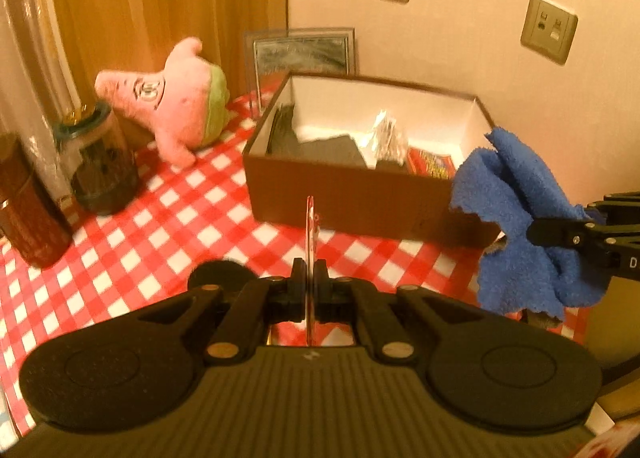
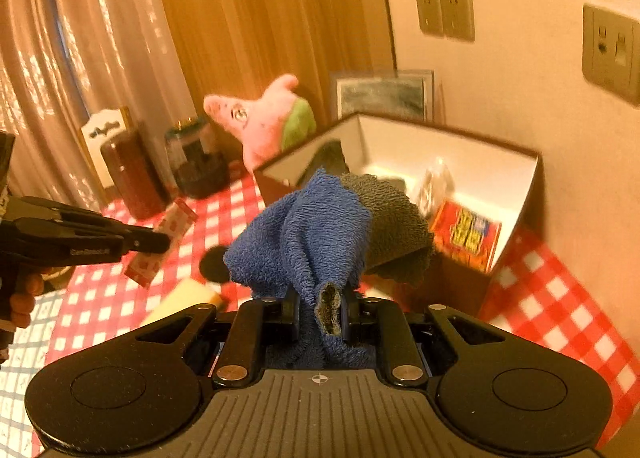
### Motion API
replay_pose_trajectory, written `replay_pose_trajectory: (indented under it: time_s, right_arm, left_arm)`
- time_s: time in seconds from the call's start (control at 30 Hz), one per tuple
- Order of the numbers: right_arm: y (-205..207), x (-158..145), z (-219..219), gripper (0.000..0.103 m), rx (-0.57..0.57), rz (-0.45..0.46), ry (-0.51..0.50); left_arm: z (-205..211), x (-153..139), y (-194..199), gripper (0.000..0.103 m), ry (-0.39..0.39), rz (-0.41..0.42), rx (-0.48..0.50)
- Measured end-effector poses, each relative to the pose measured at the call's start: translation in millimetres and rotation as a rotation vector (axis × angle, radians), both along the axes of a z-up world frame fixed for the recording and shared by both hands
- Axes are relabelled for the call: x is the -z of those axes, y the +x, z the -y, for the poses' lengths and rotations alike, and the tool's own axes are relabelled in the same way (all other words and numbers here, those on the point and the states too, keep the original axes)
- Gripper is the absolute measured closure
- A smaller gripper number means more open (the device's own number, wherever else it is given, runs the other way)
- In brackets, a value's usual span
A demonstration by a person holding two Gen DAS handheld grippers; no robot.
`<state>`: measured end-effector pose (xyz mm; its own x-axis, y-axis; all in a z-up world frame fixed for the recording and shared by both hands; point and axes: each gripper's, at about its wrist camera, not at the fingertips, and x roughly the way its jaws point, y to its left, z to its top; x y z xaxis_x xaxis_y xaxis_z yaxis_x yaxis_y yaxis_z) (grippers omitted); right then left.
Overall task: Organize soft objects
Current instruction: 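Grasp the red-printed bag with the left gripper while the right gripper lifts the towel, then lower the towel and bag into the brown box and open both grippers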
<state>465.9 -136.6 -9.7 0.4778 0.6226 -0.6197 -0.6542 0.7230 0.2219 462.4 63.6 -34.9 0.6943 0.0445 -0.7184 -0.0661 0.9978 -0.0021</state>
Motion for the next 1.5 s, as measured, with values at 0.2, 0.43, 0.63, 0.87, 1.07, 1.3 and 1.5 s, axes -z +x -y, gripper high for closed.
replay_pose_trajectory:
  time_s: [0.2, 0.43, 0.63, 0.87, 1.07, 1.3, 1.5]
  right_arm:
    - [20.4, -20.2, 2.2, 0.085, 0.004, 0.056, 0.033]
    - [59.7, -36.5, 1.4, 0.085, 0.032, 0.125, 0.048]
    - [94.0, -38.2, -7.6, 0.085, 0.035, 0.157, 0.030]
    - [137.2, -24.6, -23.1, 0.085, 0.033, 0.149, 0.009]
    - [171.1, -5.6, -38.0, 0.085, 0.011, 0.130, -0.018]
    - [199.7, 16.9, -59.3, 0.085, -0.035, 0.107, -0.056]
    - [217.8, 36.0, -73.5, 0.085, -0.056, 0.090, -0.100]
  left_arm:
    - [10.9, -20.1, 26.5, 0.100, 0.021, 0.050, 0.024]
    - [21.3, -34.5, 69.3, 0.100, 0.039, 0.080, 0.046]
    - [29.9, -38.6, 106.5, 0.100, 0.044, 0.076, 0.068]
    - [27.8, -28.8, 155.7, 0.100, 0.029, 0.049, 0.067]
    - [21.9, -12.3, 192.0, 0.100, 0.024, 0.013, 0.067]
    - [14.9, 17.0, 230.2, 0.100, 0.023, -0.049, 0.075]
    - [8.9, 40.5, 254.4, 0.099, 0.028, -0.090, 0.083]
